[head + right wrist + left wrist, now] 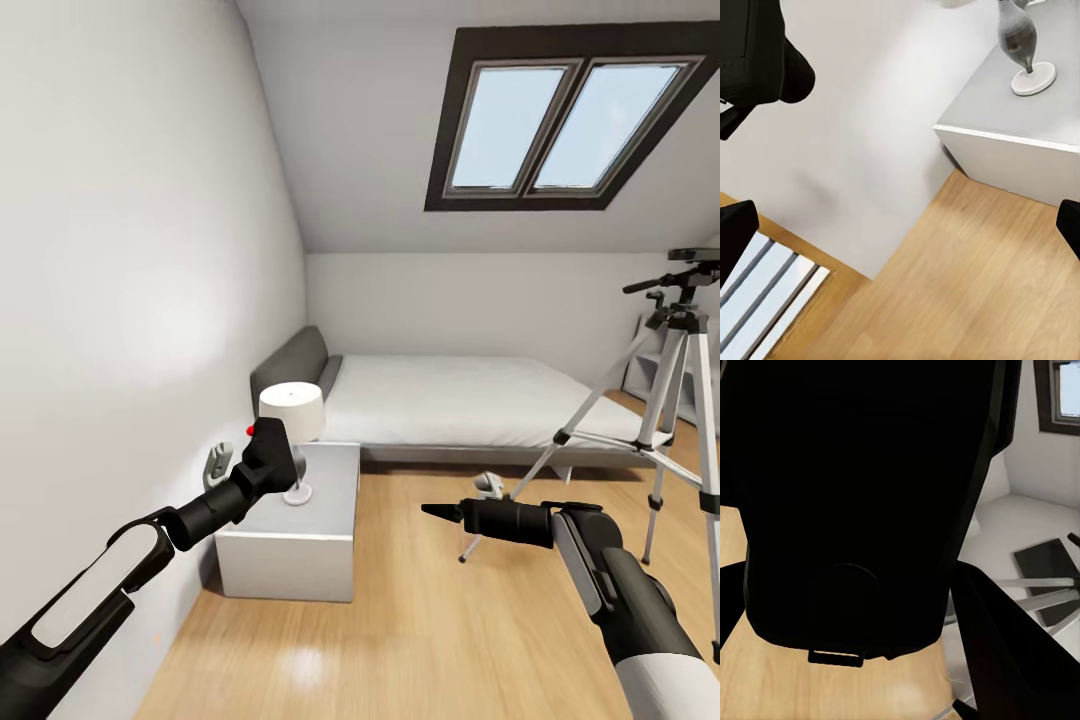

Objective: Attach the digital camera to the camera tripod in the bedroom.

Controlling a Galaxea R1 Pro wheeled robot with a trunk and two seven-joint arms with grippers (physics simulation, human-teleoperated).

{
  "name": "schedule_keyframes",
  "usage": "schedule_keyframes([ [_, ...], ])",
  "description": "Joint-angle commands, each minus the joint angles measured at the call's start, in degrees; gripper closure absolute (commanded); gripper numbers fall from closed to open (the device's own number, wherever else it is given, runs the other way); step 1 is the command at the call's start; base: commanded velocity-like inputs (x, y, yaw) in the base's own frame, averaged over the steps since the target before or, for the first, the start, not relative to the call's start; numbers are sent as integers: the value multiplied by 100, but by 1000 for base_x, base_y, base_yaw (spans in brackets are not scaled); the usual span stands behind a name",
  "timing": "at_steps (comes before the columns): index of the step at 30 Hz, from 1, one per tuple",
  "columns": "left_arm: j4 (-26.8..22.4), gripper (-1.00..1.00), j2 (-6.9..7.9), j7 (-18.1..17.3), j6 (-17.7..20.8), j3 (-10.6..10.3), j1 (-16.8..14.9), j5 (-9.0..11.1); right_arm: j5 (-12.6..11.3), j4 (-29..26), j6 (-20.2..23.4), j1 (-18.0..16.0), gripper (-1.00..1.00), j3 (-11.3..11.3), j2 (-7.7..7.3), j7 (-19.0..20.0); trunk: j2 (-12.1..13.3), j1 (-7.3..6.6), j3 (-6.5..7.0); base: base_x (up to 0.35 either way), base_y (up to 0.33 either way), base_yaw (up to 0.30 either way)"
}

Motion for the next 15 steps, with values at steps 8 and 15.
schedule_keyframes([
  [8,-7,100,4,21,-2,-4,-5,52,7,-1,36,-5,-100,-1,0,18,319,-177,137,0,0,0],
  [15,0,100,4,21,-2,-4,-5,52,1,-1,39,-5,-100,3,9,21,600,-331,263,0,0,0],
])
